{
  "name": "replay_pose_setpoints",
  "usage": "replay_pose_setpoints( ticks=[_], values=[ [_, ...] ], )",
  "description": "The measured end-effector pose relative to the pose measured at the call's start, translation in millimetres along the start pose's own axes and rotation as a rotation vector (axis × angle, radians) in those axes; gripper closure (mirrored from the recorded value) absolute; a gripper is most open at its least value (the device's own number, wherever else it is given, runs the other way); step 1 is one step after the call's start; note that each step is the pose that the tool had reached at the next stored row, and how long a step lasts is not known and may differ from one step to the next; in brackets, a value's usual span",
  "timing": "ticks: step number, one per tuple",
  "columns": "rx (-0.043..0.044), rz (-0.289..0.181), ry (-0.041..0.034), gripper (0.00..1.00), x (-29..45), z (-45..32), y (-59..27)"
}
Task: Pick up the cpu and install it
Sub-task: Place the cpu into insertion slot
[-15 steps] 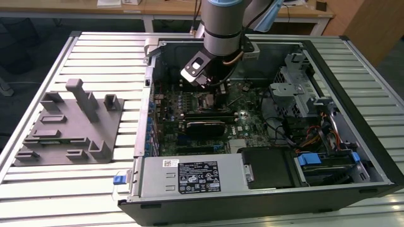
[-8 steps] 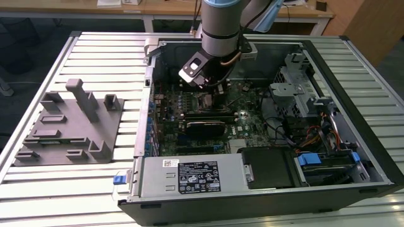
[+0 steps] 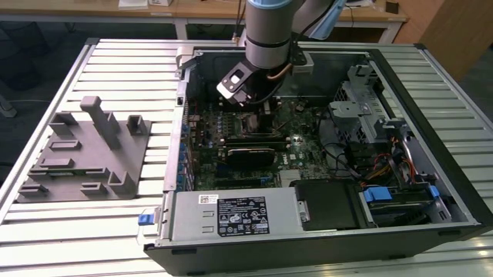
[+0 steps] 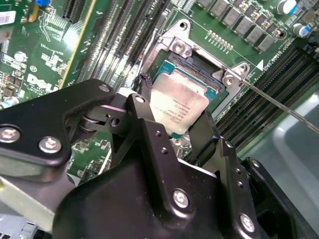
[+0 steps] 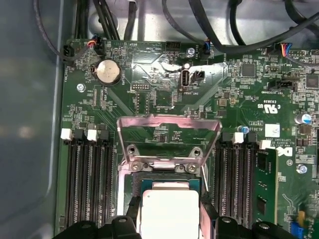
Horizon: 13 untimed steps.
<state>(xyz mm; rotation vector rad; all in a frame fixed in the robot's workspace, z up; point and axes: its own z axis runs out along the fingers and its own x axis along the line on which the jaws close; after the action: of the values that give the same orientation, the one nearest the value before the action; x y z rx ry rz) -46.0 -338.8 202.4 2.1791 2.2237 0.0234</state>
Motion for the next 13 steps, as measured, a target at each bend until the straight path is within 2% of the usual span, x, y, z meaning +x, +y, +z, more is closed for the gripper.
replay_pose_setpoints(
  ticks=[4,13],
  values=[
    [0.0000,0.007,-0.0001,0.45,2.6,1.9,0.0],
    [0.0002,0.022,-0.0007,0.45,3.5,6.3,-1.7]
  ],
)
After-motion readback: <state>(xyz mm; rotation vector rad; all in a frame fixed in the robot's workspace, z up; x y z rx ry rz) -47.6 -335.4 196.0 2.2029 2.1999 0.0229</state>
